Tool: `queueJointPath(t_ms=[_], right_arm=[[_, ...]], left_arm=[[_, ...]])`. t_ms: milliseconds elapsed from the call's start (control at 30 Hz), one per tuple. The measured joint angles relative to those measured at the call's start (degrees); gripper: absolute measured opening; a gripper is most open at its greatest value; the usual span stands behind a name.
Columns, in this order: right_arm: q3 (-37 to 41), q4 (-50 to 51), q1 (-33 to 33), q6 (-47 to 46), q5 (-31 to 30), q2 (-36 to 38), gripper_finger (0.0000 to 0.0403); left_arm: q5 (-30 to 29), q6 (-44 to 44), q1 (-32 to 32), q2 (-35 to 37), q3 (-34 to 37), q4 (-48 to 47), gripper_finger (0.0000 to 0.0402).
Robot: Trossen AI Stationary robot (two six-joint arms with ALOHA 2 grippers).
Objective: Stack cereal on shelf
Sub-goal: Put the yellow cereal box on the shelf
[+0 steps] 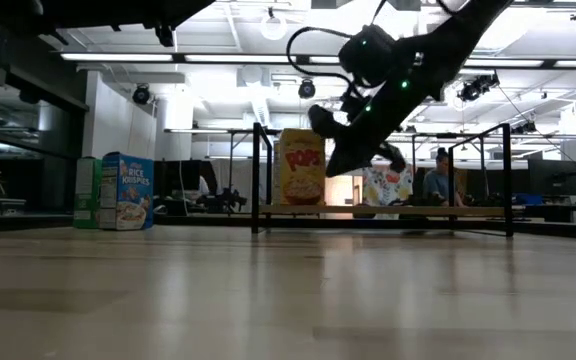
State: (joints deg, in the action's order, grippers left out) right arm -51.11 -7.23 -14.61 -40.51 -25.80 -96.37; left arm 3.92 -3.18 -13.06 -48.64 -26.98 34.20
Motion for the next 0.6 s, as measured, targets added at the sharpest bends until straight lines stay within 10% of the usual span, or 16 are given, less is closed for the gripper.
queueJointPath(t_ms=[600], right_arm=[[-5.8, 9.2, -5.3, 7.6, -2.8, 9.4, 0.0000]], left_arm=[[0.0, 0.0, 0.0, 0.0, 0.0, -0.9, 0.0000]])
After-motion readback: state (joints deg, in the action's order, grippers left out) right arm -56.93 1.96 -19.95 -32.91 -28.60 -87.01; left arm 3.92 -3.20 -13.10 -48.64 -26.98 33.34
